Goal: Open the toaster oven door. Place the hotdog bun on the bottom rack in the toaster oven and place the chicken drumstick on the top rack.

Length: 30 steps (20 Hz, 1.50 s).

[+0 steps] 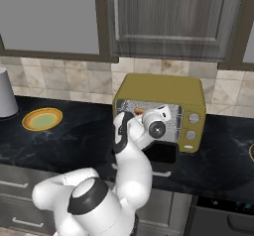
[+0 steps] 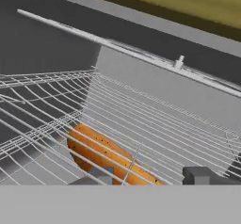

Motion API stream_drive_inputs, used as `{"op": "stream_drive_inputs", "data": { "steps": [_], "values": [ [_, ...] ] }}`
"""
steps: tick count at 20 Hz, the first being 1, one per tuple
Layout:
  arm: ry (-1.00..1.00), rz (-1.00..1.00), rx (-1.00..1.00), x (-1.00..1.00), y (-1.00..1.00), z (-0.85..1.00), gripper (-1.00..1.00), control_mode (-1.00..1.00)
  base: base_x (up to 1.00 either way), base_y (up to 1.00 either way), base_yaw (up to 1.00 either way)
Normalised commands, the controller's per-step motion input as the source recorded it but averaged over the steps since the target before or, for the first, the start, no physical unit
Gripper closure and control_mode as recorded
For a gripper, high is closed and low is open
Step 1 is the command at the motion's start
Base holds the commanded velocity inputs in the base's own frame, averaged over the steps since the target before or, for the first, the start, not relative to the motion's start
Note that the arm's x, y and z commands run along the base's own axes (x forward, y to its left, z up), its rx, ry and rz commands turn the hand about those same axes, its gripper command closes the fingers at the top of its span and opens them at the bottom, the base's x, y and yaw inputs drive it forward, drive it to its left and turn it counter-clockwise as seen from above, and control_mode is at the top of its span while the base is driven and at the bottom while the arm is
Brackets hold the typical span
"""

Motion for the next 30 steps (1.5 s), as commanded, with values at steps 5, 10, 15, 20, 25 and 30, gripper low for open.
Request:
{"op": "stream_drive_inputs", "data": {
  "steps": [5,10,15,20,25,30],
  "values": [
    [0.08,0.01,0.0,-0.39,0.03,-0.05,1.0,-1.0,0.0,0.0,0.0],
    [0.07,0.01,0.0,-0.4,0.05,-0.05,1.0,-1.0,0.0,0.0,0.0],
    [0.13,0.0,0.0,-0.39,0.08,-0.02,1.0,-1.0,0.0,0.0,0.0],
    [0.12,0.0,0.0,-0.43,0.08,-0.01,1.0,-1.0,0.0,0.0,0.0],
    [0.1,0.0,0.0,-0.46,0.09,-0.03,1.0,-1.0,0.0,0.0,0.0],
    [0.13,0.0,0.0,-0.41,0.09,-0.02,1.0,-1.0,0.0,0.0,0.0]
  ]
}}
